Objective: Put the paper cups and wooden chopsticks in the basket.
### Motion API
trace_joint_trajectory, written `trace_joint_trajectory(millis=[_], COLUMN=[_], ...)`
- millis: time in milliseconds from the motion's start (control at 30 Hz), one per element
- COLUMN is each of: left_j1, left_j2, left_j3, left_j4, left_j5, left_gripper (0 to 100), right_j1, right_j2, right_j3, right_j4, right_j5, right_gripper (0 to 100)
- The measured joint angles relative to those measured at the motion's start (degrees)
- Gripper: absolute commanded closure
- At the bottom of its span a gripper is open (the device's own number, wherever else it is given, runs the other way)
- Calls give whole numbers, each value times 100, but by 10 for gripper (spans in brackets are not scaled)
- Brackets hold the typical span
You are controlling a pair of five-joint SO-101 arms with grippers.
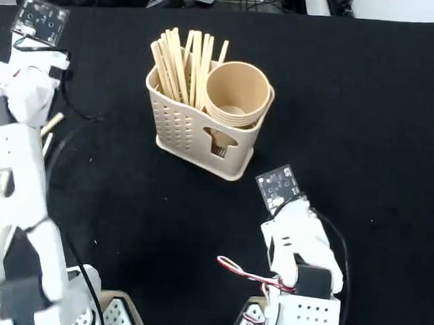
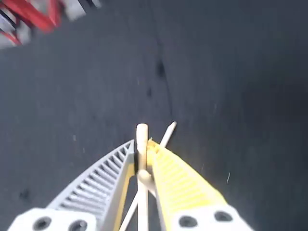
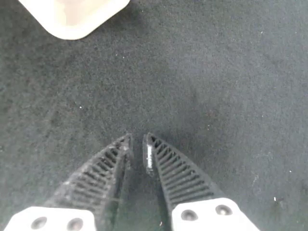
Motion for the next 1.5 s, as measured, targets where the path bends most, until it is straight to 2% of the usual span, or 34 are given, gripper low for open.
trace_joint_trajectory(millis=[267,500,733,867,1067,1267,1500], left_j1=[659,1020,1741,2198,2804,2866,2884], left_j2=[-985,-1468,-1626,-1635,-1618,-1213,-484], left_j3=[158,211,220,220,-141,-396,-158], left_j4=[-721,-2180,-3464,-4273,-4114,-3868,-3868], left_j5=[1248,2734,3385,3499,3499,3516,4229], left_gripper=[971,971,972,972,972,971,971], right_j1=[9,9,9,9,9,9,9], right_j2=[0,0,0,0,0,0,0], right_j3=[0,0,0,0,0,0,0], right_j4=[0,0,0,0,0,0,0], right_j5=[0,0,0,0,0,0,0], right_gripper=[946,946,946,946,946,946,946])
